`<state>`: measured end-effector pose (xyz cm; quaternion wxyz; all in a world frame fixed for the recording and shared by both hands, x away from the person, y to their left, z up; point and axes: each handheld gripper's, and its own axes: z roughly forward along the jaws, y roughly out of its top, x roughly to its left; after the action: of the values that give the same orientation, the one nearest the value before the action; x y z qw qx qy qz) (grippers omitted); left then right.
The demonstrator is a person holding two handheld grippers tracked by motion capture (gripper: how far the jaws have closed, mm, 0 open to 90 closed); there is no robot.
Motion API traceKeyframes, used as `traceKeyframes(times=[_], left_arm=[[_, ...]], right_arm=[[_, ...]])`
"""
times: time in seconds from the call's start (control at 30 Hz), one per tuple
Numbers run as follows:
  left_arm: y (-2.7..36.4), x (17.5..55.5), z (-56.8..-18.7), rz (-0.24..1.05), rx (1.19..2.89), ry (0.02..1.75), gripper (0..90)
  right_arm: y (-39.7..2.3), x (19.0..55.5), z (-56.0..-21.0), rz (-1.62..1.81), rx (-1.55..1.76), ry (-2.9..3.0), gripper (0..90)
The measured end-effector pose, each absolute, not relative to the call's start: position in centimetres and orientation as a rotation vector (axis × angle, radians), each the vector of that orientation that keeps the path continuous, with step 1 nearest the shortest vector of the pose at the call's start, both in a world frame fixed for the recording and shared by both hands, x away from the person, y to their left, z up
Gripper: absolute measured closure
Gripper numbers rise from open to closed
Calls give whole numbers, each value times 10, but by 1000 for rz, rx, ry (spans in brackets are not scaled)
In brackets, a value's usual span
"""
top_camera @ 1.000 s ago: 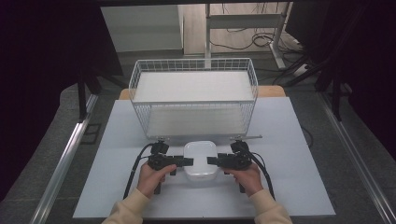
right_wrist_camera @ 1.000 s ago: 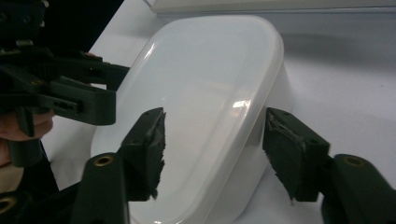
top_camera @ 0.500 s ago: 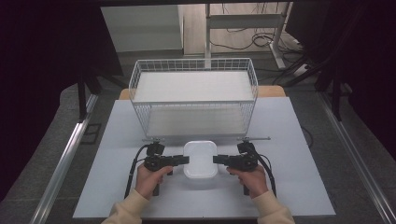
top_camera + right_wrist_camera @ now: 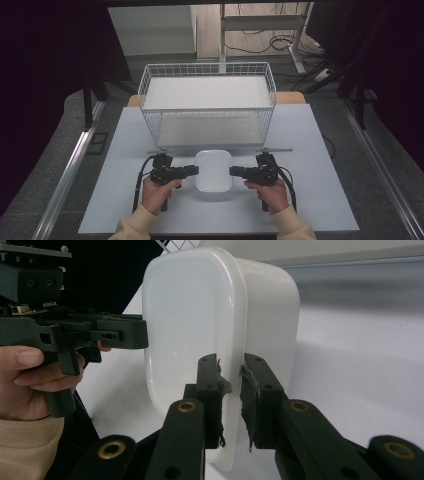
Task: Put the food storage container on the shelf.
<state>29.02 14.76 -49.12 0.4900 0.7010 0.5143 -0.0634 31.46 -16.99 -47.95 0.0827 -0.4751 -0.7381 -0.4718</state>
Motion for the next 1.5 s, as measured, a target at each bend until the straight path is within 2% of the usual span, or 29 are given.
traceKeyframes(times=[0.37, 0.83, 1.5], left_arm=[[150, 287, -484, -141, 1697, 1222, 780], [152, 274, -457, -38, 1703, 1144, 787], [157, 265, -425, 38, 1683, 1059, 790]], right_arm=[[-169, 311, -472, -1451, -1382, -2239, 792], [-166, 300, -450, -1558, -1309, -2341, 789], [-164, 288, -415, -1674, -1226, -2413, 791]])
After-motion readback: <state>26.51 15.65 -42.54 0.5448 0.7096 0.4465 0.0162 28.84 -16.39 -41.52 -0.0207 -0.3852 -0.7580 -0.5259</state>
